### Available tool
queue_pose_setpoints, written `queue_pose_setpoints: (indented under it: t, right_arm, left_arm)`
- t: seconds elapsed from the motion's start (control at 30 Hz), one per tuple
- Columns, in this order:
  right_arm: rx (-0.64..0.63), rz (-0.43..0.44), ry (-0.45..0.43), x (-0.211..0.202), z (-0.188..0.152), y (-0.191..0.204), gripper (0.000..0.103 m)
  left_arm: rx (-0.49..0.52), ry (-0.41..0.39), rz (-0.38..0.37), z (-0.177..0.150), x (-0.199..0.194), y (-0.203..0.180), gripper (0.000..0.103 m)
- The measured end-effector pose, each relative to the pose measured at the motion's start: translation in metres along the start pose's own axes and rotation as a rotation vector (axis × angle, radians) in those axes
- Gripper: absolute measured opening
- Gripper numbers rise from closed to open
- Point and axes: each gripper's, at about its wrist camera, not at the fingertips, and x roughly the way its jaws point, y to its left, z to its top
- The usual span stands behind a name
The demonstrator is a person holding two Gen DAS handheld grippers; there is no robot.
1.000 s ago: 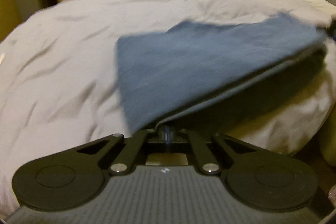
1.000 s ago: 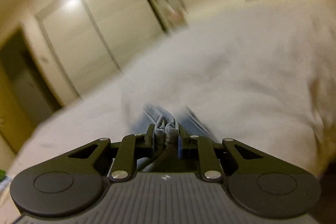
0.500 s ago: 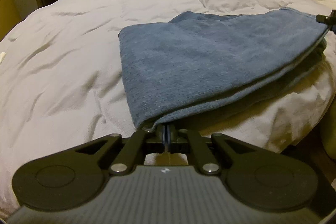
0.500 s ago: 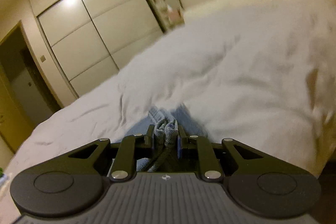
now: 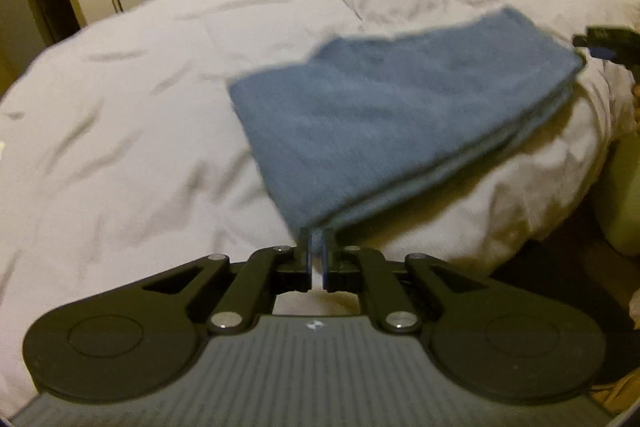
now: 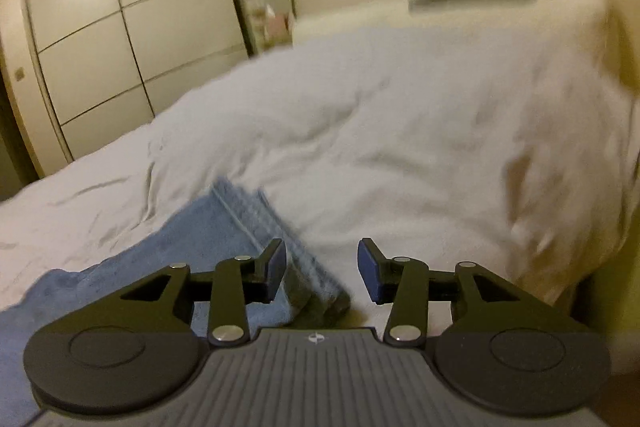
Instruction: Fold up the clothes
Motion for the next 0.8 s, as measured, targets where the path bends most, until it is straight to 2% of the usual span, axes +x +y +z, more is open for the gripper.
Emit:
queue_pose_setpoints:
  t: [0.07, 0.17, 0.23, 0.27, 0.3, 0.33, 0.4, 0.43, 0.5, 0.57, 0.67, 0.73, 0.8]
  right_arm:
    - [-0.045, 0.064, -0.022, -0.014, -0.001, 0.012, 0.044]
    - [-0.154, 0.174, 0.012, -0.019, -0.013, 0.034, 0.032]
    - [-0.183, 0.178, 0.059, -0.010, -0.025, 0.039, 0.031]
    - [-0.186, 0.158, 0.080, 0.001, -0.030, 0.037, 0.030]
    - [-0.189, 0.142, 0.098, 0.010, -0.035, 0.034, 0.023]
    - [-0.187, 0.137, 0.106, 0.019, -0.037, 0.031, 0.020]
    - [-0.147, 0.139, 0.122, 0.022, -0.031, 0.028, 0.018]
    - [-0.129, 0.138, 0.117, 0.018, -0.026, 0.028, 0.018]
    - [-0.117, 0.142, 0.082, 0.003, -0.020, 0.028, 0.027]
    - [-0.107, 0.149, 0.064, -0.004, -0.018, 0.027, 0.029]
    - [-0.118, 0.117, 0.153, 0.017, -0.028, 0.028, 0.029]
    - [-0.124, 0.099, 0.167, 0.015, -0.028, 0.032, 0.030]
    - [-0.122, 0.100, 0.170, 0.004, -0.021, 0.039, 0.044]
  left_arm:
    - [-0.023, -0.045, 0.001, 0.010, -0.002, 0.004, 0.005]
    - [-0.016, -0.059, 0.014, 0.021, 0.019, -0.003, 0.005]
    - [-0.021, -0.031, -0.012, 0.021, 0.041, -0.008, 0.006]
    - [-0.015, -0.010, 0.002, 0.019, 0.053, -0.012, 0.006]
    - [-0.009, 0.010, 0.015, 0.017, 0.064, -0.015, 0.007]
    - [-0.006, 0.014, 0.028, 0.018, 0.069, -0.017, 0.007]
    - [-0.004, 0.018, 0.047, 0.020, 0.072, -0.019, 0.007]
    - [-0.008, 0.013, 0.048, 0.022, 0.067, -0.018, 0.007]
    - [-0.023, -0.007, 0.042, 0.025, 0.055, -0.014, 0.008]
    - [-0.039, -0.008, 0.036, 0.025, 0.048, -0.010, 0.008]
    - [-0.045, 0.076, 0.089, 0.022, 0.066, -0.011, 0.011]
    - [-0.067, 0.099, 0.113, 0.026, 0.067, -0.013, 0.011]
    - [-0.073, 0.093, 0.142, 0.033, 0.059, -0.016, 0.012]
